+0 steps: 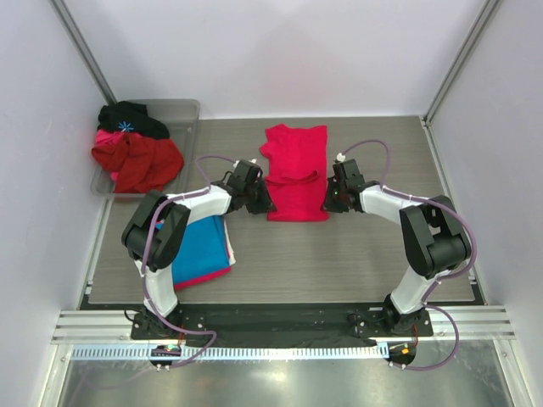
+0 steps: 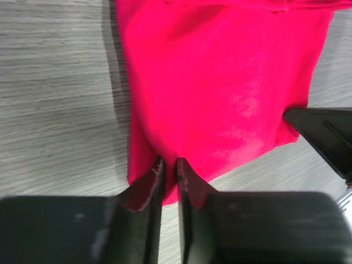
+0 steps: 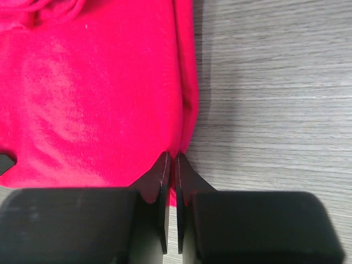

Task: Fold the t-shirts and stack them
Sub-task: Fold the tshirt

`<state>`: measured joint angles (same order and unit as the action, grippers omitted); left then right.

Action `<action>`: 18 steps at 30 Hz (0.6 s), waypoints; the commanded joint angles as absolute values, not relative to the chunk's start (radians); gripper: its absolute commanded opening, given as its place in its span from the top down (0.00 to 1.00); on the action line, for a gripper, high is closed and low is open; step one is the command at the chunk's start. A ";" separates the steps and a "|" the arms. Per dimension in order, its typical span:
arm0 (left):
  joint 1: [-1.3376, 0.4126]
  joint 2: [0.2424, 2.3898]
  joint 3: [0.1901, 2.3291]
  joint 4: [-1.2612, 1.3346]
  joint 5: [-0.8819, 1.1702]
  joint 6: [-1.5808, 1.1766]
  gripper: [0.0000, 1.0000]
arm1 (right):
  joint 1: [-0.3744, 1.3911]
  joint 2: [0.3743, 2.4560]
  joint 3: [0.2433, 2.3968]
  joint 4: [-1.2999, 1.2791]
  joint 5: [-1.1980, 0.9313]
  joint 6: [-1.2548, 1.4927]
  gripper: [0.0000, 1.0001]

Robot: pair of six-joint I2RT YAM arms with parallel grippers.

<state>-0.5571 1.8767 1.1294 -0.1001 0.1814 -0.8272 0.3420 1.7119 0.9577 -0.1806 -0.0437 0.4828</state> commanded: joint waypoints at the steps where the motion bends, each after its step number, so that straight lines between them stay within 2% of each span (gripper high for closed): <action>1: -0.561 1.848 1.154 -0.100 0.170 -0.805 0.87 | 0.353 1.651 0.980 -0.172 -0.005 0.462 0.89; 3: -0.561 1.842 1.149 -0.107 0.160 -0.801 0.89 | 0.354 1.640 0.973 -0.172 0.035 0.466 0.77; 9: -0.561 1.833 1.147 -0.120 0.150 -0.790 0.91 | 0.354 1.650 0.997 -0.172 0.025 0.460 0.67; 14: -0.561 1.829 1.146 -0.127 0.149 -0.784 0.92 | 0.357 1.689 1.026 -0.187 0.032 0.463 0.67; 18: -0.561 1.832 1.149 -0.127 0.155 -0.784 0.93 | 0.359 1.713 1.037 -0.193 0.025 0.463 0.73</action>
<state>-0.5583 1.8763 1.1294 -0.1146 0.1600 -0.8024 0.3519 1.6966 1.0008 -0.1963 0.0097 0.4725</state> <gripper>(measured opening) 0.073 0.287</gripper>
